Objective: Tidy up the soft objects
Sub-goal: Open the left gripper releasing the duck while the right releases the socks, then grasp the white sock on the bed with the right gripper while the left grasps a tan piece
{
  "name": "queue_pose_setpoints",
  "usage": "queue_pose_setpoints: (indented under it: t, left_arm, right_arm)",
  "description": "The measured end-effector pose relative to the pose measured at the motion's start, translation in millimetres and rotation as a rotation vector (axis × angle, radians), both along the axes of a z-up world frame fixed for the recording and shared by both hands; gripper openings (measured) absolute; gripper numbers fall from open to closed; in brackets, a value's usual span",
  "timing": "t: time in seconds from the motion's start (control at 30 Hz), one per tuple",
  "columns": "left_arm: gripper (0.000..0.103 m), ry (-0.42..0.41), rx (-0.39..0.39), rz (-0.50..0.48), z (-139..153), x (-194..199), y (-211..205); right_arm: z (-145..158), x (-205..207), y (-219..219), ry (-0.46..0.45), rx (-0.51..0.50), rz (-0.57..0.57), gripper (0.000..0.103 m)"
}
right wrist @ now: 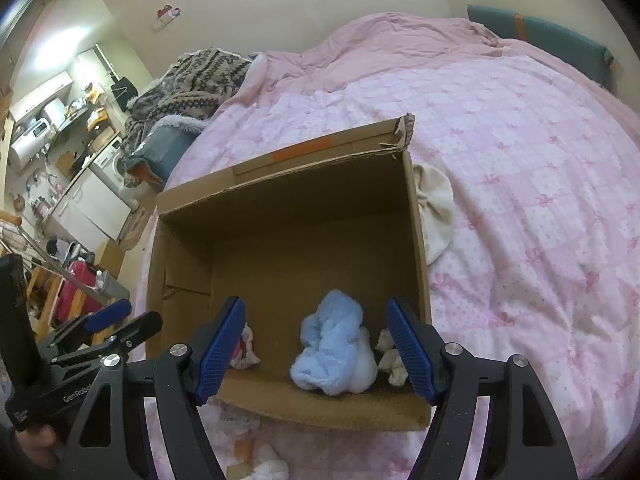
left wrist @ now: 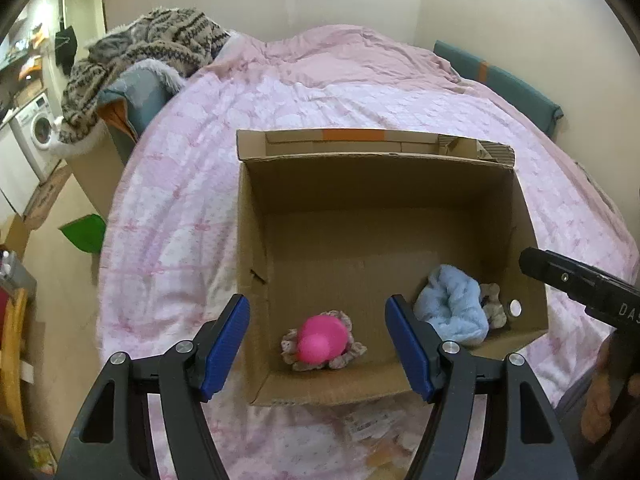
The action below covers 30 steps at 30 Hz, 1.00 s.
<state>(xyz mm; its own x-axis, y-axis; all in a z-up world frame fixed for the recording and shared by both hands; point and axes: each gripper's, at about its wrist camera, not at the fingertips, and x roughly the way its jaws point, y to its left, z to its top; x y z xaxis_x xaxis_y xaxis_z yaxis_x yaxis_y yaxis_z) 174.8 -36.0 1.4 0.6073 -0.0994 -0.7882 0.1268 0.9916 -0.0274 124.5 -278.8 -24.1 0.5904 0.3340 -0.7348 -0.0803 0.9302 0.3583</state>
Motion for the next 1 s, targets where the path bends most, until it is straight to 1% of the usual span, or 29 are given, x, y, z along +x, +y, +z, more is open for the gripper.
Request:
queue_pose_setpoints:
  t: [0.27,0.43,0.57,0.63,0.77,0.87,0.93,1.0]
  left_arm:
    - [0.068,-0.008,0.016,0.055,9.2,-20.5,14.9]
    - [0.068,0.004,0.007,0.065,10.4,-36.5,21.2]
    - [0.068,0.039,0.0,0.07,5.4,-46.4,25.2]
    - [0.068,0.063,-0.015,0.07,2.1,-51.2,26.4]
    - [0.068,0.105,-0.012,0.098,-6.8,-63.5,28.2]
    - [0.068,0.167,-0.036,0.135,-19.7,-73.5,34.1]
    - [0.068,0.228,-0.059,0.156,-32.1,-78.2,38.8]
    - [0.068,0.262,-0.054,0.189,-41.5,-81.7,43.1]
  right_arm:
    - [6.2,-19.7,2.7,-0.011,-0.014,0.014,0.077]
    - [1.4,-29.4,-2.3,0.026,0.05,-0.004,0.077]
    - [-1.6,-38.5,-8.0,0.049,0.089,-0.029,0.077]
    - [-3.4,-43.9,-7.3,0.063,0.103,-0.027,0.077]
    - [-9.8,-54.5,-1.8,0.101,0.138,-0.005,0.077]
    - [-18.8,-60.6,8.0,0.146,0.149,0.026,0.077]
    - [-25.8,-62.3,17.6,0.181,0.14,0.062,0.077]
    - [-34.7,-64.3,29.4,0.224,0.119,0.101,0.077]
